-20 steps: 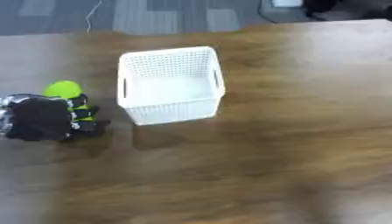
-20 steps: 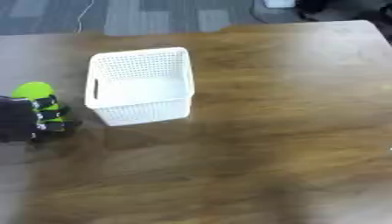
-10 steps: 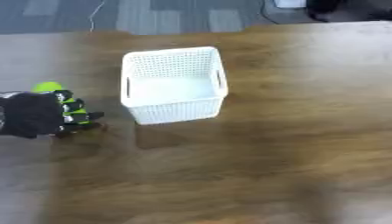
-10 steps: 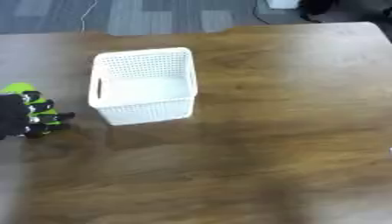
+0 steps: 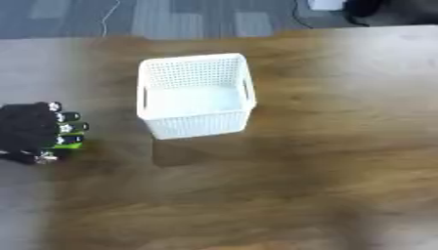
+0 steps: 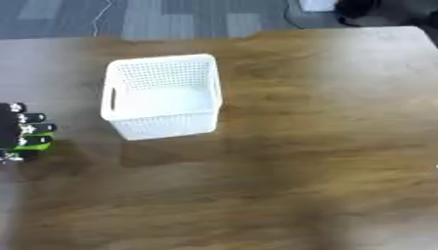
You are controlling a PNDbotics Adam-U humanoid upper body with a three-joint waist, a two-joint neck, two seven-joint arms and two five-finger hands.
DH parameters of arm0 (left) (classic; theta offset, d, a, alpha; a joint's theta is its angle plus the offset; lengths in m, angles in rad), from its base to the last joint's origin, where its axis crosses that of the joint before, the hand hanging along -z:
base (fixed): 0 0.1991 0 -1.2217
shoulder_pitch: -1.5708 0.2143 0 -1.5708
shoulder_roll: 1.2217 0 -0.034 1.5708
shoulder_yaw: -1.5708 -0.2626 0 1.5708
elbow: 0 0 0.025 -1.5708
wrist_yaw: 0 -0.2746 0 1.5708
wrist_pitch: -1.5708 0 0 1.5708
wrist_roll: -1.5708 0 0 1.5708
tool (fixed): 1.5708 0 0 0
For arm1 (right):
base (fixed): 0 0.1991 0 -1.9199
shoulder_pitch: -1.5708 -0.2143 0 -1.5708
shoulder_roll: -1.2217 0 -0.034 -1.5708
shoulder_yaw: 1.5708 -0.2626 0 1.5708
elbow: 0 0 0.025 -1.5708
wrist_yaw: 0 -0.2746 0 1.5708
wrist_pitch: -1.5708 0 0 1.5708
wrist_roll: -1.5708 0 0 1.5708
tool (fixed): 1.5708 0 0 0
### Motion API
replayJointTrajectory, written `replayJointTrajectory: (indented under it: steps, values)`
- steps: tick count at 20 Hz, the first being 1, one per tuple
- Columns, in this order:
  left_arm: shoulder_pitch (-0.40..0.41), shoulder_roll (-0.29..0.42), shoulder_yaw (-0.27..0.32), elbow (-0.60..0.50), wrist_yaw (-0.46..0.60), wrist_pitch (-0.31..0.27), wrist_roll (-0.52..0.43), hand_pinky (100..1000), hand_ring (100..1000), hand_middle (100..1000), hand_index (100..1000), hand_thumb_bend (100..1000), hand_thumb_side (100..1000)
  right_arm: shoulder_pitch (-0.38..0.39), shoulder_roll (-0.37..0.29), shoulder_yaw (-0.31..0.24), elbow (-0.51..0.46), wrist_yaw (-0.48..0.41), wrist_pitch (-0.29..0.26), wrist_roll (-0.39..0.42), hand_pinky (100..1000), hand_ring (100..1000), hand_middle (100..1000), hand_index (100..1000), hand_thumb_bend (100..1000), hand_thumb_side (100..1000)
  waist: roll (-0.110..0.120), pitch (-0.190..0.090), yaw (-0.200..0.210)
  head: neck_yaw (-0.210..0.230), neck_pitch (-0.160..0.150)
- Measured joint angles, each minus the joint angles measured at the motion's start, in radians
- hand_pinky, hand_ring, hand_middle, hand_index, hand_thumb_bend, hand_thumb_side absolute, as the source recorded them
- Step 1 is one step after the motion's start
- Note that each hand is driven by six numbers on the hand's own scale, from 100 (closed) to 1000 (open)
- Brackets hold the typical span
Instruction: Pick up objects on the table and place them in the box.
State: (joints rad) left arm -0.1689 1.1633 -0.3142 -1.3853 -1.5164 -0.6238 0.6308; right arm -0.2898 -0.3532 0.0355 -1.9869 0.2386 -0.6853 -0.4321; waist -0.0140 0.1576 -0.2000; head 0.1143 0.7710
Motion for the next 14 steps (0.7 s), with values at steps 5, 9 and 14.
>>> replayJointTrajectory:
  steps: [5, 9, 14]
  values:
    - [0.018, 0.0, 0.004, 0.001, 0.222, -0.079, -0.079, 100, 100, 100, 184, 180, 268, 0.002, 0.0, 0.0, 0.0, 0.004, 0.002, -0.002, 346, 467, 496, 576, 278, 1000, -0.001, -0.001, 0.005, 0.0, 0.0]
    - [0.026, 0.0, 0.004, -0.046, 0.417, -0.09, -0.164, 100, 100, 100, 180, 195, 254, 0.008, -0.001, 0.0, 0.0, 0.007, 0.003, -0.004, 347, 467, 495, 576, 281, 1000, -0.001, -0.001, 0.006, 0.0, 0.0]
    - [0.033, 0.003, 0.005, -0.121, 0.679, -0.027, -0.326, 100, 100, 100, 179, 166, 267, 0.008, -0.001, 0.0, 0.0, 0.008, 0.004, -0.004, 348, 468, 495, 576, 283, 1000, 0.002, -0.009, 0.01, 0.0, 0.0]
